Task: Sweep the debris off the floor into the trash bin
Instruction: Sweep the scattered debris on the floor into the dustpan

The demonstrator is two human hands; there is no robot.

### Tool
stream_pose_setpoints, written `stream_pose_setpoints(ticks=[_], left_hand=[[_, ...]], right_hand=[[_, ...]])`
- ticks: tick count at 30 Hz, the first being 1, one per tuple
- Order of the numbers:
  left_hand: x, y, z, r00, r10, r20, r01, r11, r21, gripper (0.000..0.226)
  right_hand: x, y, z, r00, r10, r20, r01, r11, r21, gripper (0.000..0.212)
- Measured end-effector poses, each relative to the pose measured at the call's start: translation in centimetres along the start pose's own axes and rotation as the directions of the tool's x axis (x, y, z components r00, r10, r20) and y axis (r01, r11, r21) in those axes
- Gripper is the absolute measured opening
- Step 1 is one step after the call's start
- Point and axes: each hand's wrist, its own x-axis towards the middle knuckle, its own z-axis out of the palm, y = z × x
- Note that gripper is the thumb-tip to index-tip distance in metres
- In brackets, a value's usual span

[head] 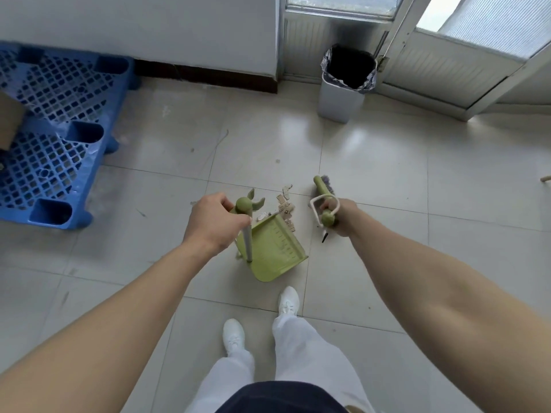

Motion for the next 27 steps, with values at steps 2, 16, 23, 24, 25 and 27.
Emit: stream_pose_setpoints(ticks=[2,16,23,24,25,27], left_hand=[[0.4,0.0,0.1,1.0,-0.02,-0.022,0.02,1.0,-0.018,0.024],[0.5,-2.7,-2.5,0.989,-0.127,-0.075,0.119,0.988,-0.099,0.028],[-0.6,-4.6,-3.6,0.977,-0.153,-0.146,0.138,0.984,-0.109,0.026],[-0.7,-4.8,-3.8,0.977,-0.151,-0.149,0.136,0.985,-0.104,0.026],[-0.7,-4.9,-4.0,0.978,-0.146,-0.149,0.132,0.986,-0.098,0.026],[-0.8,-5.4,-4.5,0.98,-0.136,-0.145,0.123,0.988,-0.098,0.026]], right_hand=[[-0.2,0.6,1.4,0.996,0.009,0.087,-0.001,0.996,-0.089,0.019],[-0.3,0.7,2.2,0.991,-0.086,0.107,0.117,0.934,-0.336,0.016],[-0.3,3.6,4.5,0.988,0.047,0.15,0.031,0.878,-0.477,0.016],[-0.9,4.4,4.6,0.985,0.059,0.162,0.027,0.873,-0.486,0.019],[-1.3,5.2,4.5,0.984,0.058,0.169,0.034,0.868,-0.495,0.021],[-2.1,6.1,3.8,0.985,0.028,0.172,0.059,0.874,-0.483,0.022]])
